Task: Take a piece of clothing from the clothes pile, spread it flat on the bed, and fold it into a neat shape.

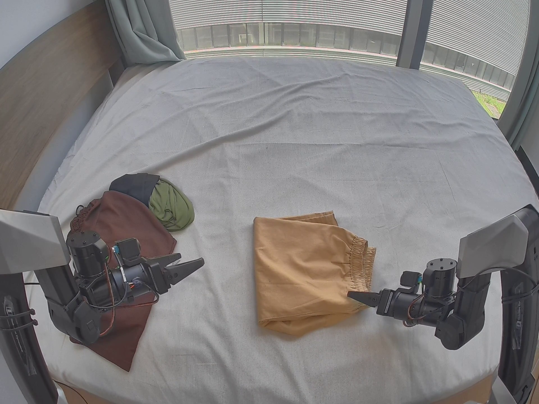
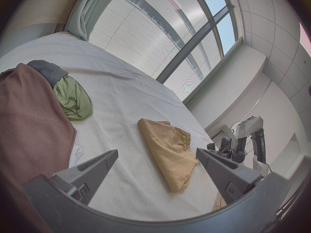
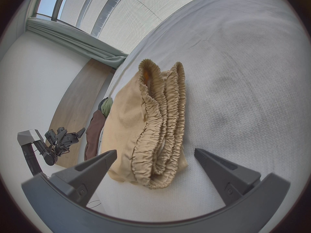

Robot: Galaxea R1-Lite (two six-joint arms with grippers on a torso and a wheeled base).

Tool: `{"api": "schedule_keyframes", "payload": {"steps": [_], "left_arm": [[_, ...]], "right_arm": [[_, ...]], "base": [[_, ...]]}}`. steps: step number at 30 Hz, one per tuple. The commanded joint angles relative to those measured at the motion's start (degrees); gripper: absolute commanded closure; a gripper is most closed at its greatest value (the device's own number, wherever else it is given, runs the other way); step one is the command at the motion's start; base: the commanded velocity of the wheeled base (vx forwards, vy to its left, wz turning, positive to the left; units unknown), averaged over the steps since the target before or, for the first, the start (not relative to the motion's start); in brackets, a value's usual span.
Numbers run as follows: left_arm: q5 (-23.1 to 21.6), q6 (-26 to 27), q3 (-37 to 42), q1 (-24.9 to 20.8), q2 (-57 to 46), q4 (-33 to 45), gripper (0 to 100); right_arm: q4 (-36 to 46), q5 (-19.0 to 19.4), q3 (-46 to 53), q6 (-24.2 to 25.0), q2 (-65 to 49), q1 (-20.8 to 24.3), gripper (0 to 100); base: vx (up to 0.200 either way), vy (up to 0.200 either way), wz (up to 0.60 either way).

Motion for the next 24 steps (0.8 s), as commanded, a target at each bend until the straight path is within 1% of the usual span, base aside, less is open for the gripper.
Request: {"api": "schedule_keyframes", "payload": {"steps": [1, 6, 9, 12, 13, 18, 24], "left_arm": [[0.0, -0.1, 0.0, 0.0, -0.1, 0.0, 0], [0.0, -0.1, 0.0, 0.0, -0.1, 0.0, 0], [0.0, -0.1, 0.0, 0.0, -0.1, 0.0, 0], [0.0, -0.1, 0.0, 0.0, -0.1, -0.1, 0], [0.0, -0.1, 0.0, 0.0, -0.1, -0.1, 0], [0.0, -0.1, 0.0, 0.0, -0.1, 0.0, 0], [0.1, -0.1, -0.1, 0.0, 0.1, 0.0, 0]], "right_arm": [[0.1, -0.1, -0.5, 0.4, 2.6, 0.7, 0], [0.0, -0.6, -2.3, 3.7, 4.0, 2.8, 0], [0.0, -3.1, -4.8, 8.2, 4.0, 5.5, 0], [0.0, -5.2, -6.9, 10.8, 4.1, 7.1, 0], [0.0, -6.5, -8.5, 12.0, 4.7, 7.7, 0], [0.0, -9.2, -11.3, 13.5, 6.6, 8.4, 0], [-0.1, -9.8, -11.4, 13.6, 6.7, 8.1, 0]], "base": [[0.0, 0.0, 0.0], [0.0, 0.0, 0.0], [0.0, 0.0, 0.0], [0.0, 0.0, 0.0], [0.0, 0.0, 0.0], [0.0, 0.0, 0.0], [0.0, 0.0, 0.0]]}}
